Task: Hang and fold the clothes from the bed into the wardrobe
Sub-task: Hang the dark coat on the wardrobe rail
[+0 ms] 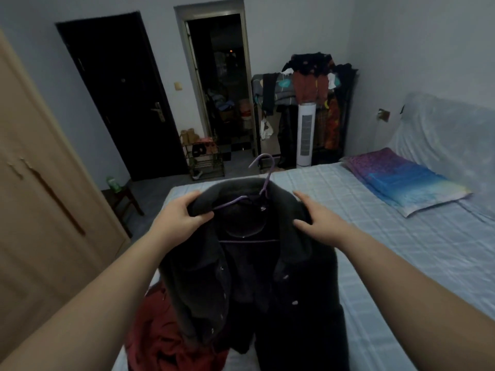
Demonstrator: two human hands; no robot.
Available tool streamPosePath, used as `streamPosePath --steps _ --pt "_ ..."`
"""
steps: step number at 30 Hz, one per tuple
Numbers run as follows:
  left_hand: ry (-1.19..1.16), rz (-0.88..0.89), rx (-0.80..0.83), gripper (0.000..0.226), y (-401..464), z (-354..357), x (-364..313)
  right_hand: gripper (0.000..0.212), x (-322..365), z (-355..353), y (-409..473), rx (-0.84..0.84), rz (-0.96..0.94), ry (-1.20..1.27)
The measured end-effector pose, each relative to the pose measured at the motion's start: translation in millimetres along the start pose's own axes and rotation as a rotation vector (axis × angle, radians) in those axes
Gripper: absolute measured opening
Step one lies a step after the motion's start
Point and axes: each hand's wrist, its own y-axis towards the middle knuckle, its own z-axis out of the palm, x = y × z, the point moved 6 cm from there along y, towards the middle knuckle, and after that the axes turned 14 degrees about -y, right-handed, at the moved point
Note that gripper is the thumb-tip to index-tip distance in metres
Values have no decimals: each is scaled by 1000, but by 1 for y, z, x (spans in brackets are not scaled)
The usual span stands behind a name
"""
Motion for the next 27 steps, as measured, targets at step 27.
streamPosePath --steps 27 --pt "100 -59 353 56 12 62 -24 28 19 0 -29 -9 -17 318"
